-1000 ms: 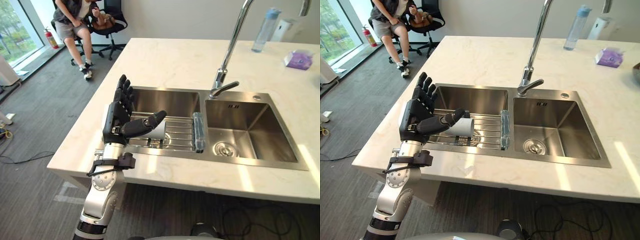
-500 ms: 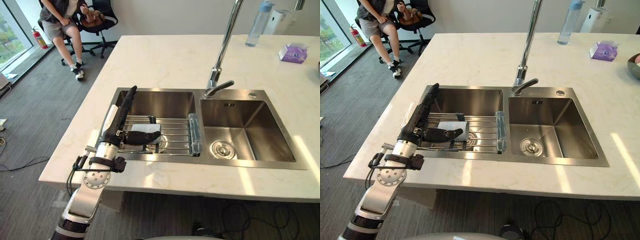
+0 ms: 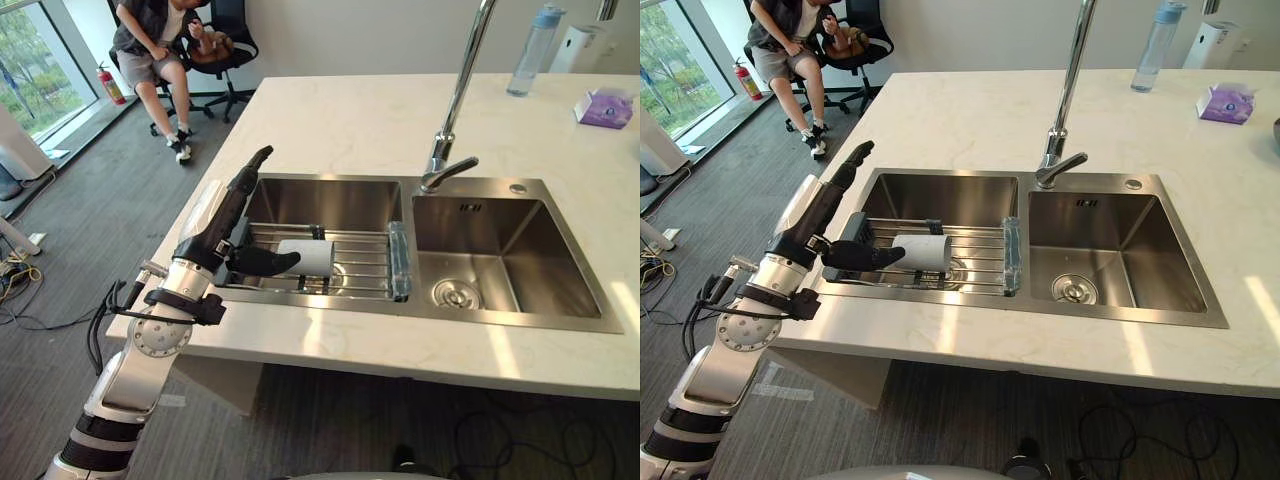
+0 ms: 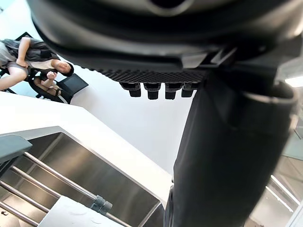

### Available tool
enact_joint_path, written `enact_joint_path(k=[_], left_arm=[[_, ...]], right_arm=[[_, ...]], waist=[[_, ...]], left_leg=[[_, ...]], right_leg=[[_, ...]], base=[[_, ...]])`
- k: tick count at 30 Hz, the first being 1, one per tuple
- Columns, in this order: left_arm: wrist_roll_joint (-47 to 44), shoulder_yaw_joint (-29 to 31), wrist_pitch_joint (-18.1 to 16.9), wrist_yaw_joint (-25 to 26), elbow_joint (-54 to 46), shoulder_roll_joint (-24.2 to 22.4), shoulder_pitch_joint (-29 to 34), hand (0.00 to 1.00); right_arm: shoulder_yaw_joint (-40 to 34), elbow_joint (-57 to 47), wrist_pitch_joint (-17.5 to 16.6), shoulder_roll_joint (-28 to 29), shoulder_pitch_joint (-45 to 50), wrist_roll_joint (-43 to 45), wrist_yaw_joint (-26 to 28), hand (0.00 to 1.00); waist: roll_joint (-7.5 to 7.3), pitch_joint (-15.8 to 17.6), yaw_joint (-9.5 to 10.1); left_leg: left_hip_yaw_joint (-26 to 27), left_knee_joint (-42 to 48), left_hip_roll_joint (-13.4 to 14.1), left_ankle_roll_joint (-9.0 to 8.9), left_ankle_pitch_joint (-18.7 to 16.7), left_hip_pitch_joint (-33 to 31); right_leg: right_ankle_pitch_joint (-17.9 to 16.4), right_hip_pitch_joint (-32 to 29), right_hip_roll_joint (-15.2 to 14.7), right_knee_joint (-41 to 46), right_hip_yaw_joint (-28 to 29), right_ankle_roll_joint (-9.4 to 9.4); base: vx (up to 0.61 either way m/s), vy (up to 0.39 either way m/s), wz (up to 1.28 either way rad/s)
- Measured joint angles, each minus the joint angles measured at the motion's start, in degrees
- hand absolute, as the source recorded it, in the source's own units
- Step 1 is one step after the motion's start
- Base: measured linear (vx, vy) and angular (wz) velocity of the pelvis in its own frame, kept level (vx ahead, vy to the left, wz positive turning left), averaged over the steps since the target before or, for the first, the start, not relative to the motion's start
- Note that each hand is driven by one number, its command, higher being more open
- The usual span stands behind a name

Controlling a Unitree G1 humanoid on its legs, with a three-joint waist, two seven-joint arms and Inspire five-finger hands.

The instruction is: Walk over to the sink, pick up the cup, carry it to the dishwasher, place the cup inside the dishwasher, then close the dishwasher door

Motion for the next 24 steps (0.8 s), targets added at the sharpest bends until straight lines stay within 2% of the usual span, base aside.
enact_joint_path(k=[4, 10, 17, 24], left_arm=[[3.77, -4.06, -0.46, -2.43, 3.44, 2.58, -4.09, 1.00], [3.86, -6.13, 0.05, -3.36, 8.62, 4.83, -6.24, 1.00], [11.08, -7.73, 1.23, -3.25, 15.29, 4.85, -6.00, 1.00], [16.07, -10.13, 1.13, -4.68, 17.59, 4.75, -6.40, 1.00]], right_arm=[[-0.82, -0.09, 0.07, 0.21, -0.31, 0.00, 0.01, 1.00], [-1.44, -0.37, 0.40, 0.23, -1.14, -0.01, 0.33, 1.00], [-2.40, -1.61, 6.06, -2.27, -1.96, 0.02, 2.15, 1.00], [-2.39, -2.15, 7.21, -2.55, -3.93, 0.25, 1.21, 1.00]], waist=[[0.00, 0.00, -0.97], [0.17, 0.12, -2.38], [0.04, 0.64, -2.08], [0.27, 0.86, -2.65]], left_leg=[[1.19, -0.49, -0.12, -0.03, -0.03, 0.02], [1.93, -1.18, -0.16, -0.04, -0.03, 0.94], [1.99, -1.25, 0.11, -0.22, -0.23, 1.41], [2.73, -1.52, 0.50, -0.36, -0.33, 1.63]], right_leg=[[0.14, -0.86, 0.04, 0.03, 1.22, 0.11], [0.35, -1.02, 0.16, -0.12, 2.01, 0.14], [0.36, -0.58, 0.33, -0.33, 1.97, 0.14], [0.35, -1.02, 0.78, -0.34, 2.61, 0.14]], base=[[0.00, 0.012, -0.13], [-0.01, 0.003, -0.09], [-0.04, -0.013, 0.00], [-0.01, -0.011, -0.06]])
